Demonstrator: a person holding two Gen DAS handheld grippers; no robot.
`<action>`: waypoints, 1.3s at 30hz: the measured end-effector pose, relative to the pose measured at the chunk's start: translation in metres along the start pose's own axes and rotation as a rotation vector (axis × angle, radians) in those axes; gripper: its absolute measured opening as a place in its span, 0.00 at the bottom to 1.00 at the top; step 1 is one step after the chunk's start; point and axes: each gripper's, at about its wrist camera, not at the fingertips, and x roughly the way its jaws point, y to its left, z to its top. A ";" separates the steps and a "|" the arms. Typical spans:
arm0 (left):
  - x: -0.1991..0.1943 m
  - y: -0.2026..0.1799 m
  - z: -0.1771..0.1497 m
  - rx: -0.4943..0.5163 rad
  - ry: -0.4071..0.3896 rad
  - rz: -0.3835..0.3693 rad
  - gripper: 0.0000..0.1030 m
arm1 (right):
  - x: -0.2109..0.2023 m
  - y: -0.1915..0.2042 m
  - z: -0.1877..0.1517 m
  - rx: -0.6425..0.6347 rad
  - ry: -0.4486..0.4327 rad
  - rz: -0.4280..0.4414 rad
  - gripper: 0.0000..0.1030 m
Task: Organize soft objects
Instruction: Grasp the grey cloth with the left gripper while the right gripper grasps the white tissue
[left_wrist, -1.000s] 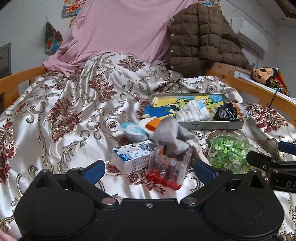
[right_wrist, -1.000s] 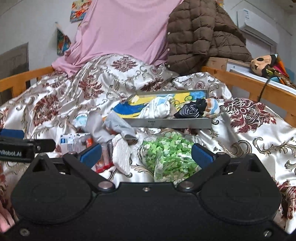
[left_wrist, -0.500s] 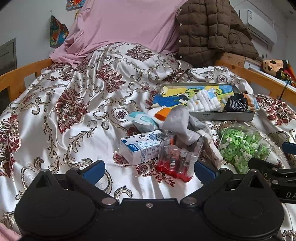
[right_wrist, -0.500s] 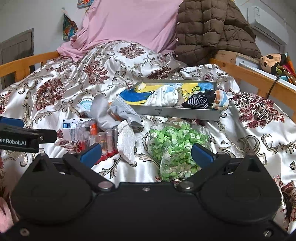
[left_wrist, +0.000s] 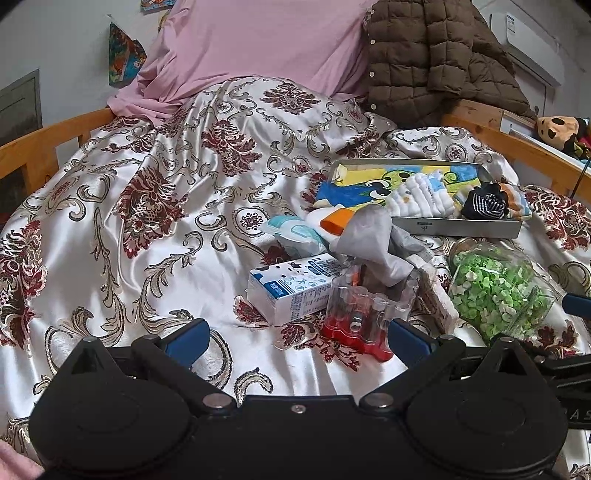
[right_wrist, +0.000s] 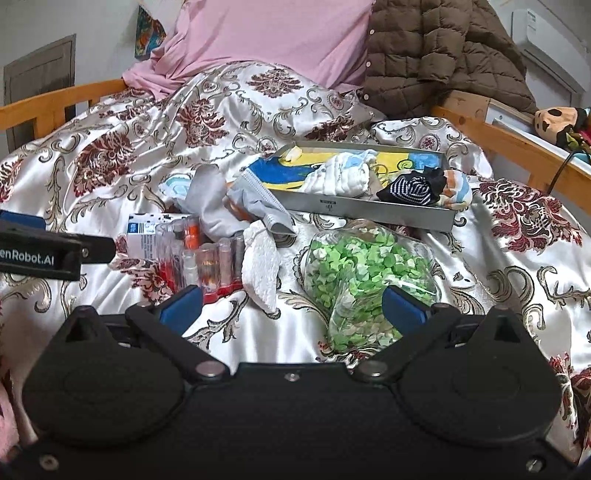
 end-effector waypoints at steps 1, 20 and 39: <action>0.000 0.000 0.000 -0.001 -0.004 0.001 0.99 | 0.001 0.001 0.000 -0.003 0.001 0.000 0.99; 0.047 -0.013 0.037 0.084 -0.062 -0.077 0.99 | 0.047 0.001 0.005 -0.051 0.018 0.011 0.99; 0.095 -0.033 0.046 0.139 -0.080 -0.192 0.99 | 0.083 0.018 0.002 -0.170 0.006 -0.009 0.99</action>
